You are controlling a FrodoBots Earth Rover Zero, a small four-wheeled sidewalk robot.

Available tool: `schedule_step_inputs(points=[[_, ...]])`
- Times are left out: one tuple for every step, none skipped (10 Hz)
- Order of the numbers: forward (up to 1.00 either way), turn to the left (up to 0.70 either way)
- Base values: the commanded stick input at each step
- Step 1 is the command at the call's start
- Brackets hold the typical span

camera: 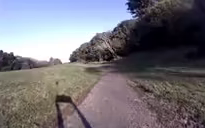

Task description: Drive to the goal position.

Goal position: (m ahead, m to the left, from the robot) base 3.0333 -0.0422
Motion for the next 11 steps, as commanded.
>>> schedule_step_inputs(points=[[0.7,0.0],[0.7,0.0],[0.7,0.0],[0.7,0.0],[0.7,0.0],[0.7,0.0],[0.7,0.0],[0.7,0.0],[0.7,0.0],[0.7,-0.22],[0.7,-0.25]])
